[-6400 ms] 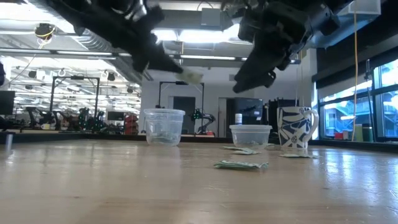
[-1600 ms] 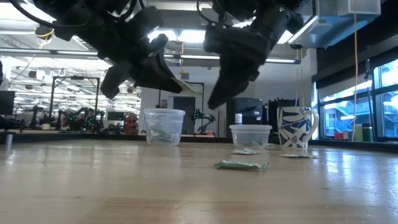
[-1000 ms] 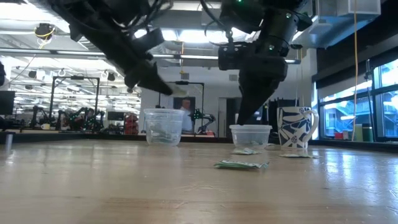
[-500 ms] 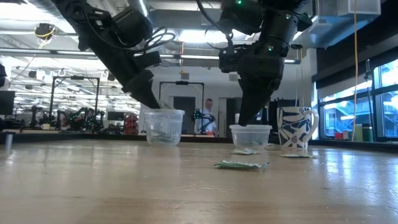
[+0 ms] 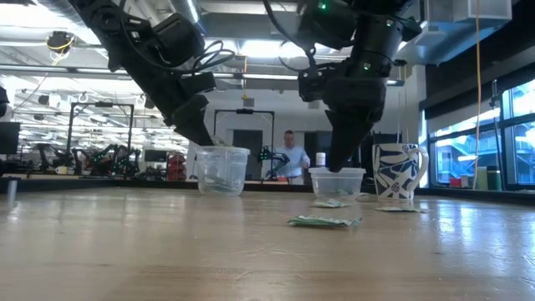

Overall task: Pick and place Stevia / Truvia into bins
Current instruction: Put the white stevia packet into the large transparent container

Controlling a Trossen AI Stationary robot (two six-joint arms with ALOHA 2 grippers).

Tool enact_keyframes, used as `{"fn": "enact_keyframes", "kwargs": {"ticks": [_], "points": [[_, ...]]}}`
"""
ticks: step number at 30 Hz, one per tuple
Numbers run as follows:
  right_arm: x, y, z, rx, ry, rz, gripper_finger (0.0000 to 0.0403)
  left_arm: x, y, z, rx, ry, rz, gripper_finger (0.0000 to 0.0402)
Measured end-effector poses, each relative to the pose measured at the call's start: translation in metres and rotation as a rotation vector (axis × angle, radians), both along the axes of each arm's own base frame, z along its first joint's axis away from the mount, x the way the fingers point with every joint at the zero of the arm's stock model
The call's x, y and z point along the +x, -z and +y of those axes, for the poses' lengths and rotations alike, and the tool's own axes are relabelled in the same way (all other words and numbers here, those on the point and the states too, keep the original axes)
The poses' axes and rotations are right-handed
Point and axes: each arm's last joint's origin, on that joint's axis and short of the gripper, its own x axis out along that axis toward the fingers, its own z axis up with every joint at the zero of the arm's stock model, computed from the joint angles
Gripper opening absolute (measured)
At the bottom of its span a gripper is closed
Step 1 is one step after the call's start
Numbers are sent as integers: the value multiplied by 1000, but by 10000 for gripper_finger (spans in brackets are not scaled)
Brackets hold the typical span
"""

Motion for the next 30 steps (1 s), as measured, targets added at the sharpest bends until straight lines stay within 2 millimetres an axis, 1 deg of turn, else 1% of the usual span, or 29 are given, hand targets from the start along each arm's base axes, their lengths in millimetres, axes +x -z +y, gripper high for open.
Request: {"fn": "enact_keyframes", "kwargs": {"ticks": [3, 11, 17, 19, 24, 27, 30], "points": [[-1, 0, 0, 18, 55, 6, 179, 0, 0, 1, -3, -7, -2, 9], [-1, 2, -4, 21, 131, -13, 157, 0, 0, 1, -3, -7, -4, 47], [-8, 21, -14, 33, 159, -37, 155, 1, -3, 1, 6, -6, -33, 55], [-12, 27, -17, 39, 187, -20, 155, 2, -6, 1, 16, -2, -53, 54], [-15, 34, -22, 52, 204, -32, 148, 3, -13, 0, 2, 39, -111, 52], [-15, 37, -23, 108, 192, -59, 141, 3, -16, -2, -25, 83, -145, 54], [-18, 41, -22, 112, 187, -53, 133, 2, -19, -3, -40, 105, -158, 54]]}}
